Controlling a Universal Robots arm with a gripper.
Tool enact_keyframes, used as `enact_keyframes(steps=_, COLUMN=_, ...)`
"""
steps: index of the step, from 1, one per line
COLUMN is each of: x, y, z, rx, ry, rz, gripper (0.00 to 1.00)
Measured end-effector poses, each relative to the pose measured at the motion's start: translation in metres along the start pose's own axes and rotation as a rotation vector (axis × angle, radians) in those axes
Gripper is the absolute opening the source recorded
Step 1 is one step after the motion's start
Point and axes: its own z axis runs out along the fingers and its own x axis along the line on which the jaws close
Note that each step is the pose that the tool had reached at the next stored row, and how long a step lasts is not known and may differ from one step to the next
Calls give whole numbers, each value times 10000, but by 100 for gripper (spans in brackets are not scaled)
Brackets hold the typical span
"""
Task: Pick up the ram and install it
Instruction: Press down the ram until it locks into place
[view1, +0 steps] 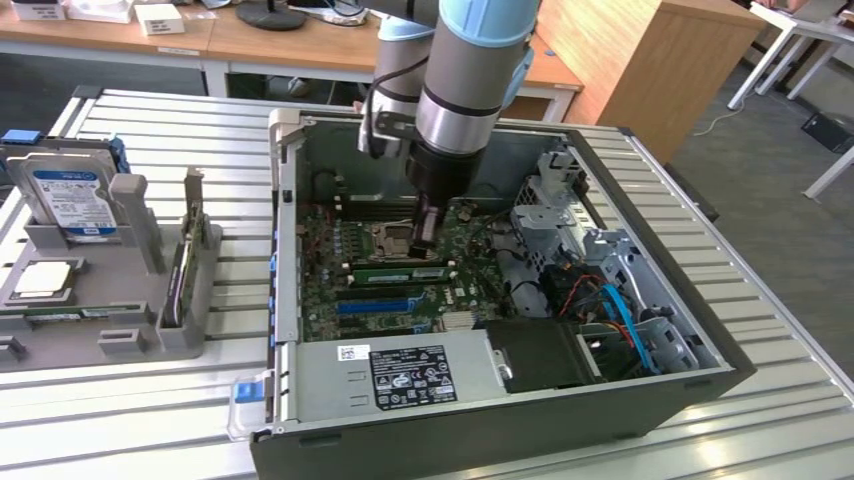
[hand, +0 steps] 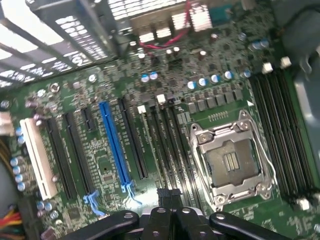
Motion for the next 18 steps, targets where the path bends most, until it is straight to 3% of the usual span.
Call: enact_keyframes(steps=18, x=0, y=0, z=9, rx=10, ry=-28, rz=3270, gripper=11)
